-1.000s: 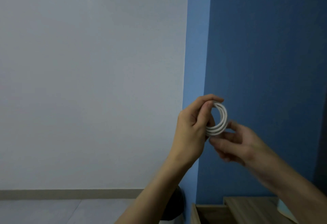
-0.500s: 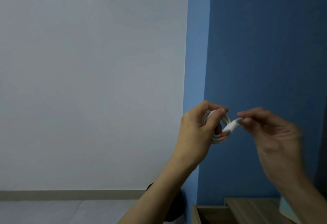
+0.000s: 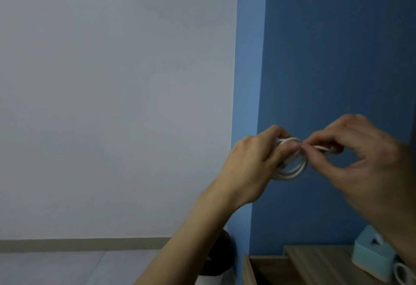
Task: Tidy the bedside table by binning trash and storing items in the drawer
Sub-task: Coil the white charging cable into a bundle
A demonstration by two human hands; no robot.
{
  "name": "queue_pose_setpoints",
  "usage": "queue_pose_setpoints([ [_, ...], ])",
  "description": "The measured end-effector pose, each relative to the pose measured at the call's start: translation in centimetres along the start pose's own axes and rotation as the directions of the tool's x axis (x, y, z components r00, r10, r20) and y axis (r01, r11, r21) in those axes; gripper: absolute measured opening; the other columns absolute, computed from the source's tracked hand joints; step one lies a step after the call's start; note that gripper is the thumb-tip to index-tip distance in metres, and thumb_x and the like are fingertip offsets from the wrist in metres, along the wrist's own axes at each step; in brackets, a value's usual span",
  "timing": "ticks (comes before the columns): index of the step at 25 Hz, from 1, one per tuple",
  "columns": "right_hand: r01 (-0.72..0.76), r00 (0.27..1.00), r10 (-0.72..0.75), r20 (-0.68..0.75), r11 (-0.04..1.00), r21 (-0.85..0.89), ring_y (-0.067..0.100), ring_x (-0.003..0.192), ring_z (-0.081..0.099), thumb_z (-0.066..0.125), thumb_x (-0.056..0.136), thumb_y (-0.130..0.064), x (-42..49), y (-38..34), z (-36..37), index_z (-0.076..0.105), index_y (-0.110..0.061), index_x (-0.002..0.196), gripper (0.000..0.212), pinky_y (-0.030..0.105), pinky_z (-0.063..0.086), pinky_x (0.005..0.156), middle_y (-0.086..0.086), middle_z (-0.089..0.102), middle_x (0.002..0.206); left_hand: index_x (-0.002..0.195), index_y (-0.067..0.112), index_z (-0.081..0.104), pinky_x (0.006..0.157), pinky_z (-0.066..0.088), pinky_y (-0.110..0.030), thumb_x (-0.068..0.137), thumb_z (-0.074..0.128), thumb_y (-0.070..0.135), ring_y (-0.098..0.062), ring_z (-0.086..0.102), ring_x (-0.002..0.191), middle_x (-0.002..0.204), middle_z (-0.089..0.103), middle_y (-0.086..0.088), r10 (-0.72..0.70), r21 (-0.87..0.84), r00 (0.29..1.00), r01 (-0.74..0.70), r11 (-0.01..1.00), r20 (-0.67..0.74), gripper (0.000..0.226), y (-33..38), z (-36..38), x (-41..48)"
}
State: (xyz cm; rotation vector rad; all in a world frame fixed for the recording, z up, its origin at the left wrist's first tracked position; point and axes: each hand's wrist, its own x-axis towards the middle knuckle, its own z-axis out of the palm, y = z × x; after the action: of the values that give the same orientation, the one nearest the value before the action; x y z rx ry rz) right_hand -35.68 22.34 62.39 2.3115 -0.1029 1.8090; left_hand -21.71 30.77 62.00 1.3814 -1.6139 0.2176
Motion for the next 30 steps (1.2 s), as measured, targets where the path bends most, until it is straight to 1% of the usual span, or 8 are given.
queue_pose_setpoints([
  [4, -0.158, 0.985, 0.172, -0.036, 0.956, 0.248, 0.011, 0.079, 0.055, 0.066, 0.076, -0.041, -0.7, 0.0, 0.2, 0.062, -0.027, 0.089, 0.019, 0.018, 0.045, 0.071, -0.007, 0.058, 0.089, 0.088, 0.018, 0.051, 0.050, 0.033, -0.014, 0.097, 0.050, 0.022, -0.001, 0.043, 0.049, 0.059, 0.048, 0.011, -0.036, -0.267, 0.998, 0.050, 0.962, 0.057, 0.009, -0.2, -0.2, -0.1],
  [6, -0.417, 0.884, 0.447, 0.137, 0.621, 0.664, 0.009, 0.092, 0.059, 0.066, 0.065, -0.063, -1.6, -0.4, 1.0, 0.059, -0.034, 0.100, 0.046, 0.014, 0.050, 0.076, -0.012, 0.058, 0.102, 0.088, 0.017, 0.046, 0.046, 0.032, -0.015, 0.099, 0.046, 0.021, -0.002, 0.038, 0.045, 0.059, 0.045, 0.009, -0.084, -0.363, 0.996, 0.083, 0.928, 0.013, 0.011, 0.0, -0.3, 0.0],
  [8, -0.593, 0.771, 0.452, 0.448, 0.254, 0.764, 0.017, 0.098, 0.065, 0.067, 0.055, -0.070, -2.4, -0.4, 2.2, 0.067, -0.027, 0.101, 0.063, 0.020, 0.054, 0.074, -0.004, 0.068, 0.104, 0.087, 0.019, 0.042, 0.051, 0.034, -0.023, 0.100, 0.042, 0.022, -0.005, 0.039, 0.050, 0.063, 0.045, 0.008, -0.120, -0.352, 0.992, 0.099, 0.931, -0.039, 0.013, 0.3, 0.1, 0.0],
  [15, -0.587, 0.785, 0.395, 0.476, 0.229, 0.777, 0.009, 0.079, 0.070, 0.079, 0.042, -0.058, -2.1, -0.5, 2.9, 0.075, -0.027, 0.087, 0.054, 0.015, 0.053, 0.063, -0.002, 0.075, 0.085, 0.093, 0.017, 0.035, 0.066, 0.040, -0.044, 0.100, 0.033, 0.026, -0.033, 0.047, 0.069, 0.064, 0.043, 0.004, -0.058, 0.046, 0.975, 0.069, 0.997, -0.212, 0.012, 0.7, 0.7, -0.3],
  [20, -0.640, 0.758, 0.363, 0.541, 0.256, 0.725, 0.009, 0.065, 0.061, 0.079, 0.043, -0.060, -2.0, -0.5, 2.7, 0.074, -0.019, 0.091, 0.064, 0.015, 0.050, 0.058, 0.003, 0.071, 0.075, 0.086, 0.018, 0.042, 0.054, 0.035, -0.027, 0.091, 0.039, 0.037, -0.009, 0.039, 0.053, 0.063, 0.045, 0.009, -0.108, -0.438, 0.994, 0.092, 0.894, -0.012, 0.020, -0.1, 0.7, -0.5],
  [24, -0.674, 0.736, 0.386, 0.556, 0.344, 0.654, 0.010, 0.064, 0.063, 0.075, 0.043, -0.066, -2.0, -0.3, 2.9, 0.072, -0.022, 0.093, 0.067, 0.017, 0.051, 0.057, 0.002, 0.072, 0.077, 0.084, 0.023, 0.043, 0.060, 0.037, -0.031, 0.088, 0.045, 0.040, -0.009, 0.043, 0.057, 0.063, 0.050, 0.011, -0.086, -0.338, 0.996, 0.083, 0.937, 0.005, 0.018, -0.8, 0.6, -0.6],
  [28, -0.651, 0.690, 0.313, 0.653, -0.126, 0.749, 0.013, 0.083, 0.066, 0.072, 0.060, -0.038, -2.7, 0.2, 2.9, 0.073, -0.013, 0.096, 0.043, 0.022, 0.055, 0.066, 0.006, 0.072, 0.096, 0.082, 0.025, 0.043, 0.055, 0.035, -0.022, 0.090, 0.049, 0.018, -0.004, 0.042, 0.052, 0.058, 0.048, 0.014, -0.088, -0.409, 0.996, 0.073, 0.910, -0.019, 0.013, -1.0, 0.2, -0.2],
  [30, -0.624, 0.677, 0.334, 0.655, -0.212, 0.752, 0.013, 0.083, 0.067, 0.066, 0.065, -0.033, -2.9, 0.4, 2.9, 0.074, -0.012, 0.091, 0.035, 0.021, 0.055, 0.067, 0.005, 0.073, 0.096, 0.083, 0.021, 0.043, 0.046, 0.030, -0.014, 0.091, 0.048, 0.004, 0.000, 0.037, 0.044, 0.054, 0.043, 0.012, -0.104, -0.432, 0.995, 0.092, 0.897, -0.003, 0.020, -1.1, 0.2, -0.3],
])
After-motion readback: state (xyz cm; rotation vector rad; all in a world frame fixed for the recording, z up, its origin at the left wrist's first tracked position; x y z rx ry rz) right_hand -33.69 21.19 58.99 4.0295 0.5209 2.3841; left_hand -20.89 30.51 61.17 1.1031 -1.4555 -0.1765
